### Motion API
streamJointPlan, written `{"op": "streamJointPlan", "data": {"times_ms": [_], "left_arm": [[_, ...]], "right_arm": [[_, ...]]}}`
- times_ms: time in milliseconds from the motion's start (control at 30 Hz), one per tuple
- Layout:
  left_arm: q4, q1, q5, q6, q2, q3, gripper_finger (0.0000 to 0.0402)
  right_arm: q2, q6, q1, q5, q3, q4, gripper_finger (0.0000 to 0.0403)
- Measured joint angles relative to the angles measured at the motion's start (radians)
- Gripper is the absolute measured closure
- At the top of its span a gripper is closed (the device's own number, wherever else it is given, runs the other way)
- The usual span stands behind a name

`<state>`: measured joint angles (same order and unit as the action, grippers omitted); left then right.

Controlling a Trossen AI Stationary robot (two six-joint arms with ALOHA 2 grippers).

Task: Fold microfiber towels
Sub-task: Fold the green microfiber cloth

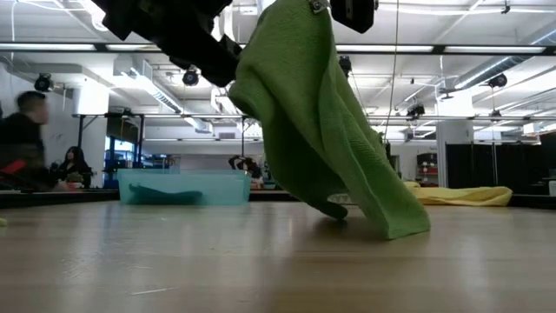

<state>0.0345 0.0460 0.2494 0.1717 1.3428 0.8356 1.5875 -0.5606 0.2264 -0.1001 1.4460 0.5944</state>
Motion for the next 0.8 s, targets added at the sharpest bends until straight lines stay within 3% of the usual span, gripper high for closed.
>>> {"op": "streamJointPlan", "data": {"times_ms": [133,533,800], "left_arm": [[0.006,0.000,0.032,-0.009,-0.002,0.005,0.0385],[0.024,-0.005,0.039,-0.128,-0.106,0.005,0.0401],[0.071,-0.020,0.040,-0.298,-0.173,0.005,0.0401]], "right_arm": [[0.000,0.022,0.000,0.001,0.000,0.001,0.0394],[-0.016,0.084,-0.031,-0.028,0.000,0.109,0.0388],[-0.097,0.216,-0.092,-0.029,0.000,0.112,0.0305]]}}
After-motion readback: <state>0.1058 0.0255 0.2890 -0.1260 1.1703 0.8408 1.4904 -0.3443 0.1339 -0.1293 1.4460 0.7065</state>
